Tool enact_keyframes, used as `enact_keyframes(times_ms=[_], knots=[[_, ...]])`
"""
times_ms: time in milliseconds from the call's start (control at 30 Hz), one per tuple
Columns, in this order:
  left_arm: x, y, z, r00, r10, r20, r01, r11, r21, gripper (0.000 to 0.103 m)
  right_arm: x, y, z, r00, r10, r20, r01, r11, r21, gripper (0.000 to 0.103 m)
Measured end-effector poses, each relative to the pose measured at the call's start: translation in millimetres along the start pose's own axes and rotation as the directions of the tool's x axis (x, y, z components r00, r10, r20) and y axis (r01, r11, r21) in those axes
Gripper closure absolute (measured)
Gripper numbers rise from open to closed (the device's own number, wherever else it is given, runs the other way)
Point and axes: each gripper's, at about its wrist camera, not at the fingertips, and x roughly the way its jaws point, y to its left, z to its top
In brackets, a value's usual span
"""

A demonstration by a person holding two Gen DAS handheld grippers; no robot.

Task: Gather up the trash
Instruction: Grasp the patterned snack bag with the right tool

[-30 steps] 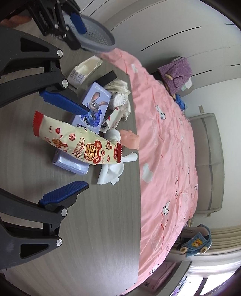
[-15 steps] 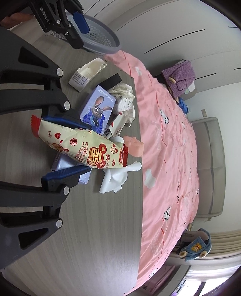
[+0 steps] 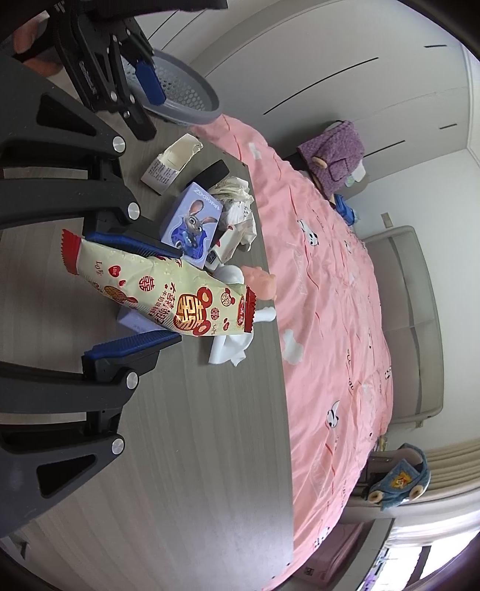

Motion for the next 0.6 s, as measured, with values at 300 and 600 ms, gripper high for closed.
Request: enact_keyframes(times_ms=[300,600], knots=[[22.2,-16.5,8.8,1.0,0.0,-0.02,0.0,1.0,0.007,0.032,-4.4,-12.8,-2.9,1.0,0.004,0.002,-0.004,0.999,0.037,0.064],[28.4,-1.4,10.2,0.999,0.033,-0.033,-0.033,0.999,-0.015,0.032,-5.0,-15.1,-2.8,1.0,0.0,-0.001,0.0,0.999,0.044,0.065]])
